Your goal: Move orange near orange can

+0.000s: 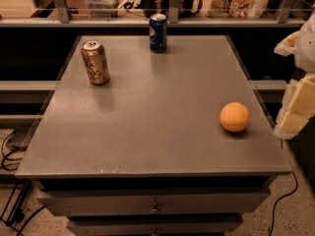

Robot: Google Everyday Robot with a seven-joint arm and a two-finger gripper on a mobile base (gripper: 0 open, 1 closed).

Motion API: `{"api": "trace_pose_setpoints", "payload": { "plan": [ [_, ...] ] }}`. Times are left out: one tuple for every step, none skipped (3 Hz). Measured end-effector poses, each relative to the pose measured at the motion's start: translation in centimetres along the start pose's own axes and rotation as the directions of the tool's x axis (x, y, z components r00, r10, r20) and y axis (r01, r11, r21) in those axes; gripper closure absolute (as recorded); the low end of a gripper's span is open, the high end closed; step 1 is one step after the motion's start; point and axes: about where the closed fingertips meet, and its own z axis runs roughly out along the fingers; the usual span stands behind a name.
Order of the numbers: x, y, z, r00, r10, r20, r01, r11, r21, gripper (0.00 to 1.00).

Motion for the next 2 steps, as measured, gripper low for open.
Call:
{"api": "trace_pose_setpoints", "payload": {
  "plan": [
    [-0.1, -0.1, 0.0, 1.0, -0.005, 0.004, 0.005, 1.0, 0.006, 0.0],
    [-0.5, -1.0, 1.7, 0.997, -0.01, 0.076, 0.011, 0.9998, -0.016, 0.0]
  ]
}}
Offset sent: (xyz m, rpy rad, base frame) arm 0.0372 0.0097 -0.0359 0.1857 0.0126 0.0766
